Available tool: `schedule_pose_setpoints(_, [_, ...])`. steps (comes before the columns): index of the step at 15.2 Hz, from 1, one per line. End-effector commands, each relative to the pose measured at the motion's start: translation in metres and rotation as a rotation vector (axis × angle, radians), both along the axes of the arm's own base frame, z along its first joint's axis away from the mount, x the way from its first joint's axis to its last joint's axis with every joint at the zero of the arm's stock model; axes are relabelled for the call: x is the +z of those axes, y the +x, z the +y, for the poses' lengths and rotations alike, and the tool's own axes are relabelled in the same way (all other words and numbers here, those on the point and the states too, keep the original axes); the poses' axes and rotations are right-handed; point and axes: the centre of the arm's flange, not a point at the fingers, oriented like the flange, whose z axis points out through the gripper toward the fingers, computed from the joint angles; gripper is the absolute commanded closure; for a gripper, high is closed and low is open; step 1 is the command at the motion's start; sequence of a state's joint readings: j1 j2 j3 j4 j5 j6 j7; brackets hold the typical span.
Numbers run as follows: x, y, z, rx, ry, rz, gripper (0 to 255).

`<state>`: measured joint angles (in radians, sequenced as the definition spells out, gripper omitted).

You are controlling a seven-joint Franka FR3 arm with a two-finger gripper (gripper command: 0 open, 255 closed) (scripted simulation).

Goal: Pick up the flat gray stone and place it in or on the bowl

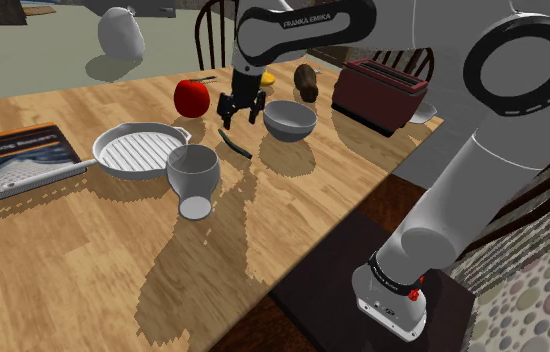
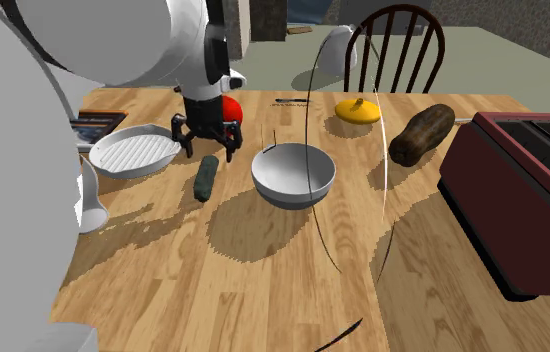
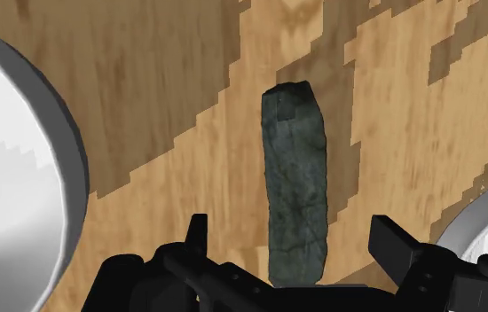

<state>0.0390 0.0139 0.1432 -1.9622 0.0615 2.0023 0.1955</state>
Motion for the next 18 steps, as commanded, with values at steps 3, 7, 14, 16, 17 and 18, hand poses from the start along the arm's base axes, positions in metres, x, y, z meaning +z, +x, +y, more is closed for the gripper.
schedule_pose_setpoints(3, [-0.021, 0.016, 0.003, 0.005, -0.002, 0.005, 0])
schedule_pose_setpoints(7, [-0.042, 0.016, 0.005, 0.005, -0.002, 0.005, 0])
schedule_pose_setpoints(14, [-0.051, 0.017, 0.005, 0.005, -0.002, 0.005, 0])
schedule_pose_setpoints(16, [-0.051, 0.017, 0.005, 0.005, -0.002, 0.005, 0])
schedule_pose_setpoints(17, [-0.051, 0.017, 0.005, 0.005, -0.002, 0.005, 255])
schedule_pose_setpoints(18, [-0.051, 0.017, 0.005, 0.005, -0.002, 0.005, 255])
